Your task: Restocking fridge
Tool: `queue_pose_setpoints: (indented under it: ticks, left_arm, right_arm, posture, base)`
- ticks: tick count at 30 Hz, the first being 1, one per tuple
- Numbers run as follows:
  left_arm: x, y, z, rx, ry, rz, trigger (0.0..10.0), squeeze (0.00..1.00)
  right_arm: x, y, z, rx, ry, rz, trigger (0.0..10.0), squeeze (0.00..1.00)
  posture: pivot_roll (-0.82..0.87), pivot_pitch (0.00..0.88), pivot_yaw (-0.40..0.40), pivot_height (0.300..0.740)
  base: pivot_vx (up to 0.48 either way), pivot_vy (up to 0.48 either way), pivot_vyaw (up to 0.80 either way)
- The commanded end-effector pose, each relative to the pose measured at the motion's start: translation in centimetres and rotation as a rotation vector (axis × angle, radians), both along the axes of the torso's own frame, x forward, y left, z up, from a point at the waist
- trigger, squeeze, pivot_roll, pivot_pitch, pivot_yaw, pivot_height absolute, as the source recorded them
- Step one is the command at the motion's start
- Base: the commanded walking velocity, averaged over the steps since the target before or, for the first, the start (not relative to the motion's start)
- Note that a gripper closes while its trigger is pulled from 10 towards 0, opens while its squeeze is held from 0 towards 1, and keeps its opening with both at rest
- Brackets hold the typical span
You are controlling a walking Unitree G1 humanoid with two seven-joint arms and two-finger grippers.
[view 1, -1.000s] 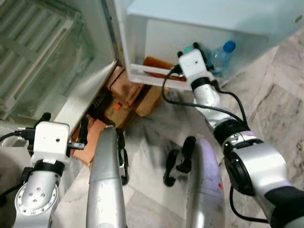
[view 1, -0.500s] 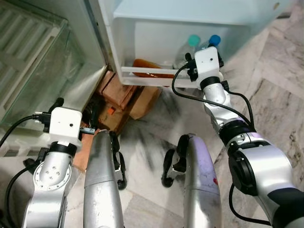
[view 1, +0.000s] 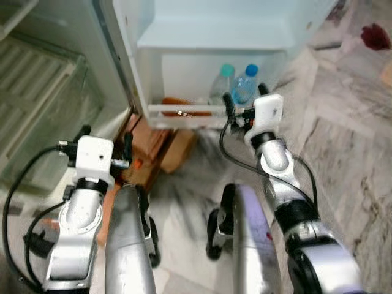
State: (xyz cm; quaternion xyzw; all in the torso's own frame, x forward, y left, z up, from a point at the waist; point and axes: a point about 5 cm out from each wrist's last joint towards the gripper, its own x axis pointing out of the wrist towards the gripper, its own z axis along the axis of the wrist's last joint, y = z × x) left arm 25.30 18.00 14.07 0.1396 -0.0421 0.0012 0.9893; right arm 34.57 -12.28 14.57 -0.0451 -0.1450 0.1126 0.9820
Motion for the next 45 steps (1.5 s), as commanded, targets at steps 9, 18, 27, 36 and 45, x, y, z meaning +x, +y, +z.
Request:
queue_pose_setpoints:
  ticks: [9, 18, 27, 36, 45]
  left_arm:
    - [1.4, -1.1, -1.2, -0.07, -0.011, -0.019, 10.0, 0.0]
    - [2.2, -1.2, -0.3, -0.064, -0.059, -0.026, 10.0, 0.0]
    - [1.3, -1.5, -1.7, -0.081, -0.009, -0.06, 10.0, 0.0]
    - [2.4, -2.2, -1.4, -0.09, -0.021, -0.096, 10.0, 0.0]
    - [1.4, -2.7, -3.0, -0.096, 0.024, -0.088, 10.0, 0.0]
  right_arm:
    - [-4.6, 0.4, -1.6, 0.118, 0.052, 0.003, 10.0, 0.0]
    - [-4.1, -0.7, -0.7, 0.118, 0.074, -0.042, 10.0, 0.0]
    - [-6.0, -1.0, -2.0, 0.123, 0.132, -0.072, 10.0, 0.0]
    - [-5.8, -1.7, -1.4, 0.118, 0.13, -0.093, 10.0, 0.0]
    - [-6.5, -2.6, -3.7, 0.143, 0.248, -0.147, 10.0, 0.0]
  posture:
    - [0.11, 0.013, -0.094, 0.567]
    - [0.12, 0.018, -0.089, 0.632]
    - [0.09, 0.031, -0.083, 0.687]
    - [0.06, 0.019, -0.073, 0.74]
    - [0.05, 0.007, -0.09, 0.74]
  base:
    - [0.0, 0.0, 0.0]
    - [0.0, 0.0, 0.0]
    - [0.0, 0.0, 0.0]
    - [0.0, 0.0, 0.0]
    - [0.0, 0.0, 0.0]
